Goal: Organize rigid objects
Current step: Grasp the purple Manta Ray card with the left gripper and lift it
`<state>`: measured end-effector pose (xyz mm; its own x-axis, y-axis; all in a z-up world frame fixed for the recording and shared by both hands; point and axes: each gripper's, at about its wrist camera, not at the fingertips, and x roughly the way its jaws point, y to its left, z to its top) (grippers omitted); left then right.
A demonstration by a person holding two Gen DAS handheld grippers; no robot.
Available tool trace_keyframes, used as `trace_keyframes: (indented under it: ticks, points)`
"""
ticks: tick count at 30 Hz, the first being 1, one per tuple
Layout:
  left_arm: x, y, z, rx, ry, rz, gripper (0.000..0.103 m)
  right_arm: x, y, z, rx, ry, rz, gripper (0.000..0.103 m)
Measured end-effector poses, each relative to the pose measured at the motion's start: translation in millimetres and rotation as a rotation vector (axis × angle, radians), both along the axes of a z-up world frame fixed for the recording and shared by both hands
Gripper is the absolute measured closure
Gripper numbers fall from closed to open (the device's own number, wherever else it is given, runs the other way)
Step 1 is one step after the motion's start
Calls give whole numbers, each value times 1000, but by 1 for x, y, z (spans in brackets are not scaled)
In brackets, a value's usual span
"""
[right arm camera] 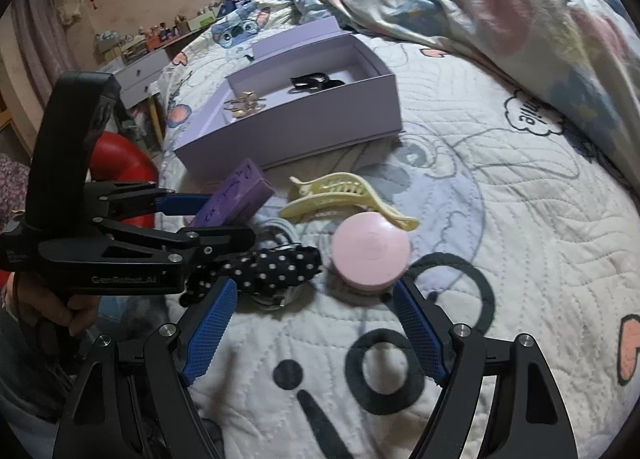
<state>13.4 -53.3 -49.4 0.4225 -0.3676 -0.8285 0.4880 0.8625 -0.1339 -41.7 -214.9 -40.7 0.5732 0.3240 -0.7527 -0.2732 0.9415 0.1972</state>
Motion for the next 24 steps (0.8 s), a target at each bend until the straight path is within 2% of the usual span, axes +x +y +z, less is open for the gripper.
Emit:
trace_keyframes:
  ticks: [6, 9, 12, 14, 24]
  points:
    - [-10, 22, 3, 4, -2, 51, 47, 1, 19, -3, -31, -10, 54, 22]
    - [-12, 33, 1, -2, 13, 78, 47, 3, 31, -7, -39, -3, 82, 6]
    - [-13, 43, -4, 1, 23, 105, 47, 4, 40, -11, -38, -10, 101, 5]
    - [-12, 48, -6, 1, 30, 119, 47, 6, 46, -14, -42, -13, 111, 0]
    - [-8, 60, -15, -14, 54, 141, 47, 18, 60, -23, -65, -55, 106, 0]
